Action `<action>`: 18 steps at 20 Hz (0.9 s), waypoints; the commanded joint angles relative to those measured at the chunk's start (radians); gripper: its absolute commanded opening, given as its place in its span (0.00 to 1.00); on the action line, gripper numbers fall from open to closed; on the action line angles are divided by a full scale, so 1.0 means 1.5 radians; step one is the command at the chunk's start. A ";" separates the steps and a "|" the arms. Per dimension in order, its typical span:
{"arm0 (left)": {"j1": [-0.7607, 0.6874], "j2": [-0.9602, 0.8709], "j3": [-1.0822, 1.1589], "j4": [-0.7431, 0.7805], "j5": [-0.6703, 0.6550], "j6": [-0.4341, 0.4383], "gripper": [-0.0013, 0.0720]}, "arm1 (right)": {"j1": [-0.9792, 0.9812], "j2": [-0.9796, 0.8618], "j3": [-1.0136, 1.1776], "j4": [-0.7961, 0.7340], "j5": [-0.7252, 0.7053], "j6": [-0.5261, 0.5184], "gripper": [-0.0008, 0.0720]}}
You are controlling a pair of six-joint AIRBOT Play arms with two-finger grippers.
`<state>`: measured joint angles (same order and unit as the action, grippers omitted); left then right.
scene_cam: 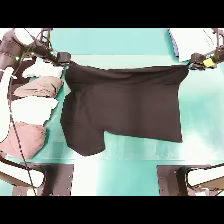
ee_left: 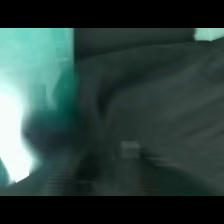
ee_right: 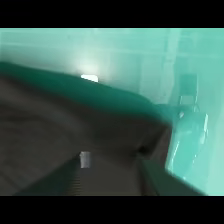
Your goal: Fold the shirts.
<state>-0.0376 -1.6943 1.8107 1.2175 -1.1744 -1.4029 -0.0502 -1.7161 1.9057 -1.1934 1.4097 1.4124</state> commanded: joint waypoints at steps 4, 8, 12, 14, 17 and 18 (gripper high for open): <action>0.062 0.023 0.008 0.011 -0.134 -0.025 0.75 | -0.029 -0.026 0.044 0.088 0.127 -0.010 0.58; 0.108 0.172 -0.228 0.015 -0.125 -0.022 0.75 | -0.065 0.109 -0.188 0.146 0.112 -0.048 0.58; 0.119 0.333 -0.527 0.041 -0.083 -0.007 0.75 | -0.088 0.254 -0.419 0.196 0.038 -0.070 0.58; 0.119 0.378 -0.630 0.041 -0.040 -0.009 0.75 | -0.088 0.298 -0.485 0.203 0.022 -0.075 0.58; 0.119 0.386 -0.702 0.036 0.003 -0.015 0.75 | -0.088 0.336 -0.531 0.207 0.020 -0.076 0.58; 0.118 0.386 -0.717 0.027 0.019 -0.014 0.75 | -0.088 0.345 -0.540 0.207 0.019 -0.076 0.58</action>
<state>0.1383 -1.1503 0.8558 1.2705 -1.2167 -1.4200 -0.1783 -1.2610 1.1793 -0.9005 1.4586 1.3056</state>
